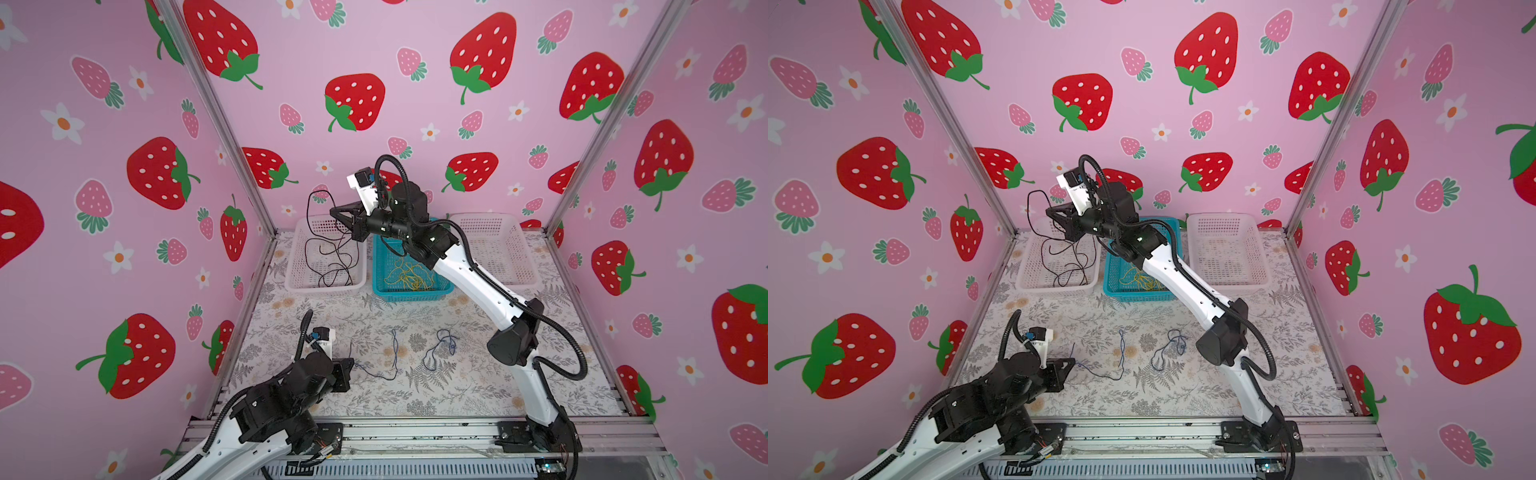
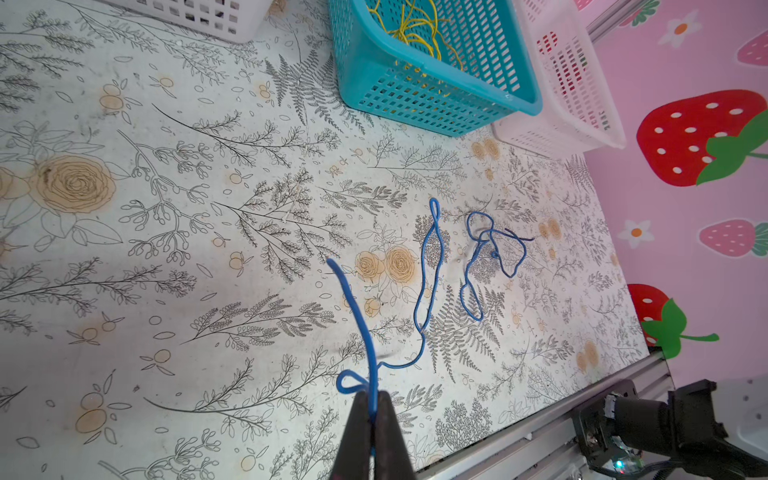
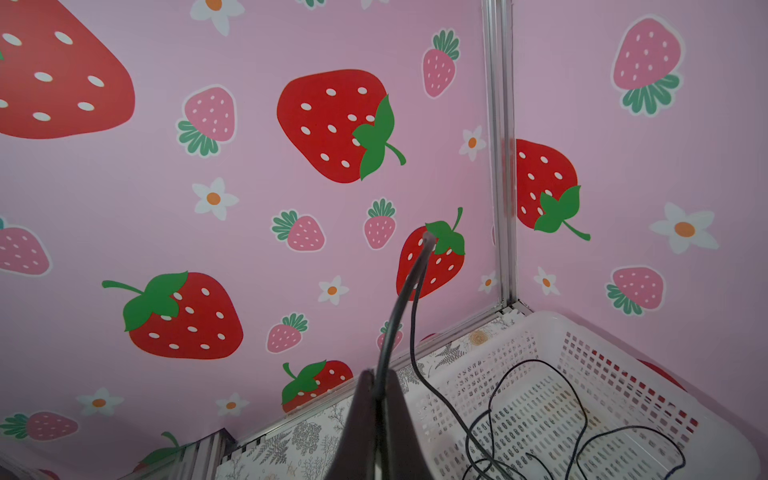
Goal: Untangle the cables
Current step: 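Carry the black wire over the white basket holding black wires and release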
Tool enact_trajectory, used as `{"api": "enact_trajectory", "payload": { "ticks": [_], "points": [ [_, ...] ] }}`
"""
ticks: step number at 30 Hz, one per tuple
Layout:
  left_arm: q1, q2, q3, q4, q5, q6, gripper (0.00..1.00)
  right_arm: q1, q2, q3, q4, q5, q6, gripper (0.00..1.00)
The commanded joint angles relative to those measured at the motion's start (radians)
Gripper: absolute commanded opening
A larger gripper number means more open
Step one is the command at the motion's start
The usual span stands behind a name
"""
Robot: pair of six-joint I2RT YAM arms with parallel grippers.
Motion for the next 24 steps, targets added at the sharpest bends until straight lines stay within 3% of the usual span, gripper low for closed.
{"api": "enact_trajectory", "payload": {
  "ticks": [1,11,24],
  "points": [
    [0.0,-0.014,0.001,-0.017,-0.031,-0.013,0.0,-0.016,0.053,0.024,0.117,-0.108,0.049,0.0],
    [-0.006,-0.039,-0.016,-0.016,-0.016,-0.027,0.0,-0.049,0.247,0.061,0.167,-0.174,0.123,0.0],
    [-0.014,-0.037,-0.012,-0.02,-0.017,-0.027,0.0,-0.045,0.321,0.008,0.06,-0.115,0.1,0.0]
  ]
}}
